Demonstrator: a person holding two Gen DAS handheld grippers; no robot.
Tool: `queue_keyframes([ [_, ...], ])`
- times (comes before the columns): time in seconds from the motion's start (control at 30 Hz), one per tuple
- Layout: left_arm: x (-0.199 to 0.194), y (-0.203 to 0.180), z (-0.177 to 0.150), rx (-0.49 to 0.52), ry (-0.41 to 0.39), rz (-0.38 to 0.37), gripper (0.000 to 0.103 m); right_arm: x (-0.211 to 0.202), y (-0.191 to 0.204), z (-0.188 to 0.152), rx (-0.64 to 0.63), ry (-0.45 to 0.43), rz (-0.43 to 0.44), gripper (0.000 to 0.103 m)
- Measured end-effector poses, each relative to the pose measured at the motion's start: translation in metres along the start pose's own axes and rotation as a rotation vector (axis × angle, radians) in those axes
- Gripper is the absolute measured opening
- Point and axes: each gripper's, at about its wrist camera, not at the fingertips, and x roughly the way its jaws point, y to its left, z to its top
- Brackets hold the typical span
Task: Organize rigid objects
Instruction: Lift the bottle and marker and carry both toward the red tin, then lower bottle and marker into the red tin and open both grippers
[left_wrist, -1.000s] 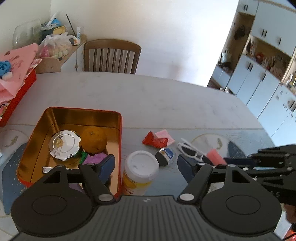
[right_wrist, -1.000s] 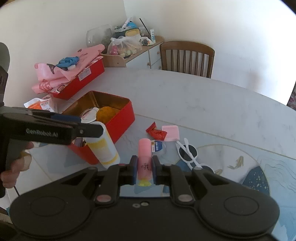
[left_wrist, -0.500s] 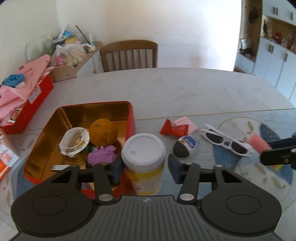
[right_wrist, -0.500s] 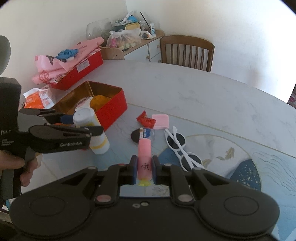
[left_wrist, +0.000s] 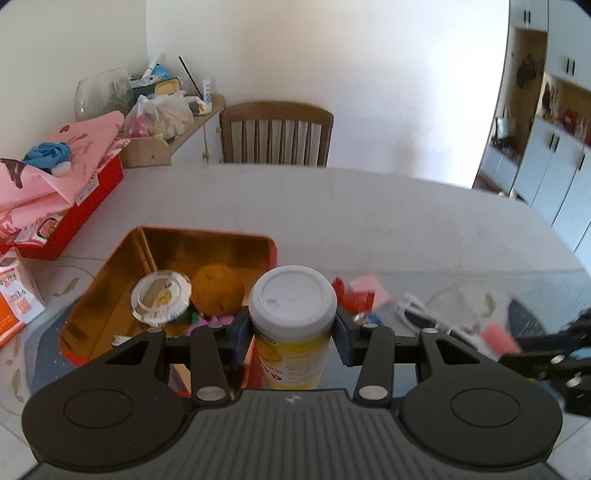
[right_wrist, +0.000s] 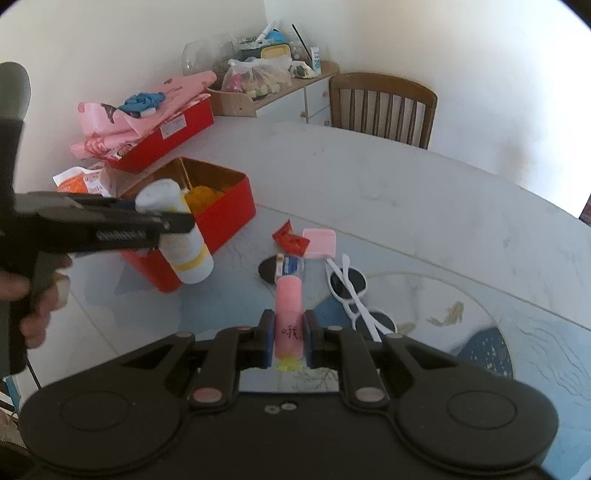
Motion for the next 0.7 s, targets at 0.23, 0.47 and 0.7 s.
queue_keyframes([
  [0.23,-0.022,0.033,0.03,-0.086,-0.019,-0.04,0.044,0.004,0.019,0.025,-0.015,-0.045,0.021,0.014],
  [0.47,-0.024,0.078,0.05,-0.089,-0.053,0.006,0.044,0.021,0.06,0.051,-0.05,-0.078,0.05,0.014],
  [0.7,0.005,0.127,0.052,-0.077,0.065,0.049,0.044,0.053,0.102,0.07,-0.076,-0.057,0.078,0.014],
])
